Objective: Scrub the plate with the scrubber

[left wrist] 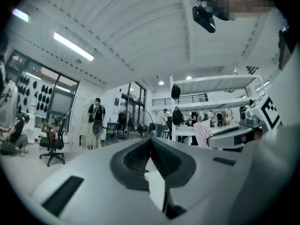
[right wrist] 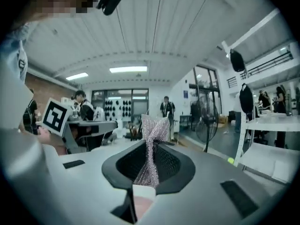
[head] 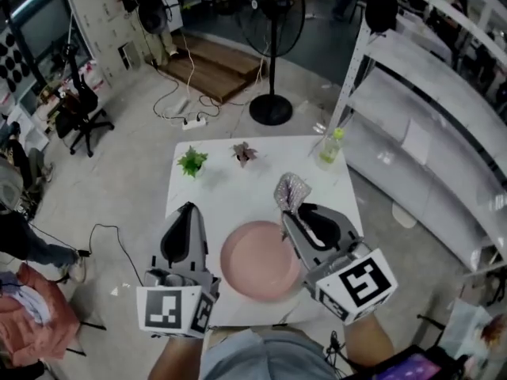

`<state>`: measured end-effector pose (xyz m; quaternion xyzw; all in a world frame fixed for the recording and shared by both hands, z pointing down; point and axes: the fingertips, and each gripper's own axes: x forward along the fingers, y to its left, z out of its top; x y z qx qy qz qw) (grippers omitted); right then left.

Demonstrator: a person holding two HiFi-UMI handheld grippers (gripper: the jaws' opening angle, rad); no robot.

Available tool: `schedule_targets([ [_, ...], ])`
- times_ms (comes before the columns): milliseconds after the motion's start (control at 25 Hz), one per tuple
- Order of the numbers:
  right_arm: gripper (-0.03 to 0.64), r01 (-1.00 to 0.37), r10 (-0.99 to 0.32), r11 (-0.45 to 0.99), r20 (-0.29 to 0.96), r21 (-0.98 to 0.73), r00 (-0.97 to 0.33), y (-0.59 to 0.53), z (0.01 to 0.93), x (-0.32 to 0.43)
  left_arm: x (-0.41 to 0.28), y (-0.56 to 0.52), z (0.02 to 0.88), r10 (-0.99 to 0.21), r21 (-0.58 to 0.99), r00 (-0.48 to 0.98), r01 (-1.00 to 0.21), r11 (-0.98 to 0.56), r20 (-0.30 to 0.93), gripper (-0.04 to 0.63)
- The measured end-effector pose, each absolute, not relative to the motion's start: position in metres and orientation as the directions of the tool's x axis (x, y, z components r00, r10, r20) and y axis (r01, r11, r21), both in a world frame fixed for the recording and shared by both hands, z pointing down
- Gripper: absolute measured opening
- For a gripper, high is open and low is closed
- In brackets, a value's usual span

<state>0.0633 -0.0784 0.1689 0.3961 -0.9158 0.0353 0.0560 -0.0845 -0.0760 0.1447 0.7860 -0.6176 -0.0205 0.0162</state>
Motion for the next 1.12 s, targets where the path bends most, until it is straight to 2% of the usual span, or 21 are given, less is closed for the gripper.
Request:
schedule_targets([
  [120,0.074,-0.771,-0.770,0.636,-0.037,0.023,-0.636,-0.080,0.121,0.071,-0.071,-0.079,0.113,-0.969,0.021,0.227,-0.973,-0.230,-0.097,0.006],
  [280,0.075,-0.835,-0.823,0.547,-0.143,0.060,-0.549,-0.077,0.093,0.086,-0.055,-0.076,0.092,-0.965,-0.018,0.215,-0.976,-0.215,-0.152,0.006],
  [400,0.075,-0.855,-0.842,0.515,-0.154,0.056,-0.517,-0.074,0.093,0.094,-0.051,-0.074,0.090,-0.966,-0.024,0.212,-0.977,-0.211,-0.150,0.006],
  [1120,0.069,-0.856,-0.845,0.509,-0.140,0.086,-0.517,-0.066,0.106,0.098,-0.033,-0.065,0.103,-0.966,-0.045,0.230,-0.973,-0.226,-0.117,0.006],
])
